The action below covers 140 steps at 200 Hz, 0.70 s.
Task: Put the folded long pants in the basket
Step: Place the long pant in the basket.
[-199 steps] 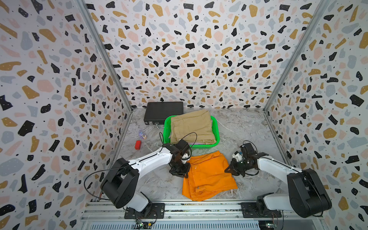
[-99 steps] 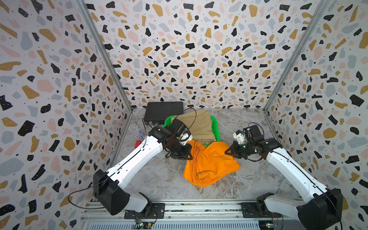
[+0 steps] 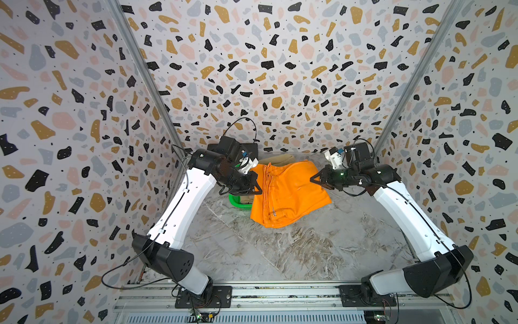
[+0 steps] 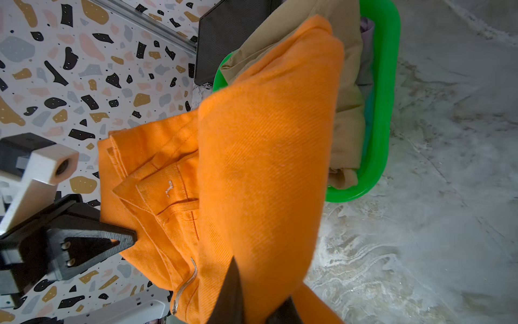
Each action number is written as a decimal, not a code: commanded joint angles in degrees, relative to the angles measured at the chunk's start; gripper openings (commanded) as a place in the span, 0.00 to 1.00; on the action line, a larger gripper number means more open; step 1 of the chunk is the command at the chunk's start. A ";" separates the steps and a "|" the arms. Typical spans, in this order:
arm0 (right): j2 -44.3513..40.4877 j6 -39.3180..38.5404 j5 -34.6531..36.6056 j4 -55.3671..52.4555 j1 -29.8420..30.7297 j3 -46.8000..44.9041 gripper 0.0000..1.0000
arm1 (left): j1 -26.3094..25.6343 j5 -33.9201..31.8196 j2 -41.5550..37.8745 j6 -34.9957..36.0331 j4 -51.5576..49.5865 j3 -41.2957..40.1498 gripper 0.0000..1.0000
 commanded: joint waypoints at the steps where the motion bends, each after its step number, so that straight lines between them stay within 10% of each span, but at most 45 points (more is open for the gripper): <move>1: 3.75 0.35 -0.32 7.04 0.10 4.64 0.00 | 3.17 3.13 3.48 2.33 -0.40 4.60 0.00; 140: 30.21 2.54 7.90 23.76 4.94 5.17 0.00 | 16.01 -3.23 39.53 3.37 0.83 26.63 0.00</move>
